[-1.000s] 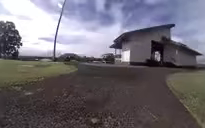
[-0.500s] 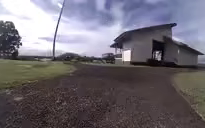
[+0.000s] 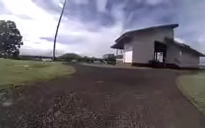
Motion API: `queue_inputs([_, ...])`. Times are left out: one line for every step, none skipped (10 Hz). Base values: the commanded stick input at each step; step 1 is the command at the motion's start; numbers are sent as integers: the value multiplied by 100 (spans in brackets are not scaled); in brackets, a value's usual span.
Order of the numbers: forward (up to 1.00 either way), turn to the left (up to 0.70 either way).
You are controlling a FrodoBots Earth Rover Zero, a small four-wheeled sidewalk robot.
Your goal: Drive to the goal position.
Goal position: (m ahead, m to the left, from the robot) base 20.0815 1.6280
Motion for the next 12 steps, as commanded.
queue_inputs([50, 0])
queue_inputs([50, 0])
queue_inputs([50, 0])
queue_inputs([50, 0])
queue_inputs([50, 0])
queue_inputs([50, 0])
queue_inputs([50, 0])
queue_inputs([50, 0])
queue_inputs([50, 0])
queue_inputs([50, 0])
queue_inputs([50, 0])
queue_inputs([50, 0])
